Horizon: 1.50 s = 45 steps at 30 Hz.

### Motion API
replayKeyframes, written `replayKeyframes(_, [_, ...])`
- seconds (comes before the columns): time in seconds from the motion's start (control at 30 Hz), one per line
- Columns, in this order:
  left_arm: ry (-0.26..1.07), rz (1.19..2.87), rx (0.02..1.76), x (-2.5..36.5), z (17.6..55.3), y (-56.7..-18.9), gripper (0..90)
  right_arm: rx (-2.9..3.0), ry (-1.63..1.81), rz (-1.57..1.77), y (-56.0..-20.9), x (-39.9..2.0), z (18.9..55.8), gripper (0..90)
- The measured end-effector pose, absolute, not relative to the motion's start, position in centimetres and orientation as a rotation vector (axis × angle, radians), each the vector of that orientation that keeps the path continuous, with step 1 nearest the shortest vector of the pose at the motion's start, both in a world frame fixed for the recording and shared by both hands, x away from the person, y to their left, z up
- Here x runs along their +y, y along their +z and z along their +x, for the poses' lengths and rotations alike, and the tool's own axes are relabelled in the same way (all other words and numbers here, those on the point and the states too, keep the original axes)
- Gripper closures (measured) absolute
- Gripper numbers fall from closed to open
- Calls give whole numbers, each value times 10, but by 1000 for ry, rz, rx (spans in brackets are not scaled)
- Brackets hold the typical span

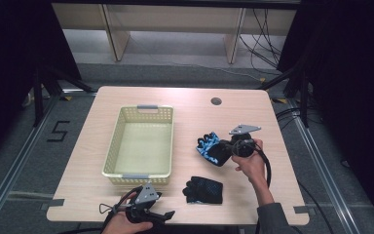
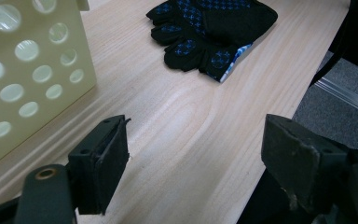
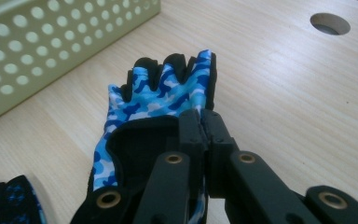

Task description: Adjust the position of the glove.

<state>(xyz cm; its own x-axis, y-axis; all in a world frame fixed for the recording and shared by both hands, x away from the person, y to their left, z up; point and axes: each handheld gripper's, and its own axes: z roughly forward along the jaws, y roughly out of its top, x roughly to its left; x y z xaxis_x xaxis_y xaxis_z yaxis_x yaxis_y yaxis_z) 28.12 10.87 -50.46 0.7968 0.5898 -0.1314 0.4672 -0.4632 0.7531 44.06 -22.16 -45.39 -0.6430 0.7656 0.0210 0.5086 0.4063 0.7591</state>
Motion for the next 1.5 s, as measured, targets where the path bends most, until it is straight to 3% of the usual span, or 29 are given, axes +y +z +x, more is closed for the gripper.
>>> replayKeyframes(0.5, [191, 2120, 801, 110, 279, -504, 230, 2426, 1205, 976, -431, -235, 409, 889])
replayKeyframes(0.93, [211, 2114, 770, 105, 283, -501, 234, 2521, 1343, 896, -436, -240, 372, 889])
replayKeyframes(1.5, [159, 2073, 682, 63, 301, -478, 365, 2635, 1362, 803, -443, -223, 352, 888])
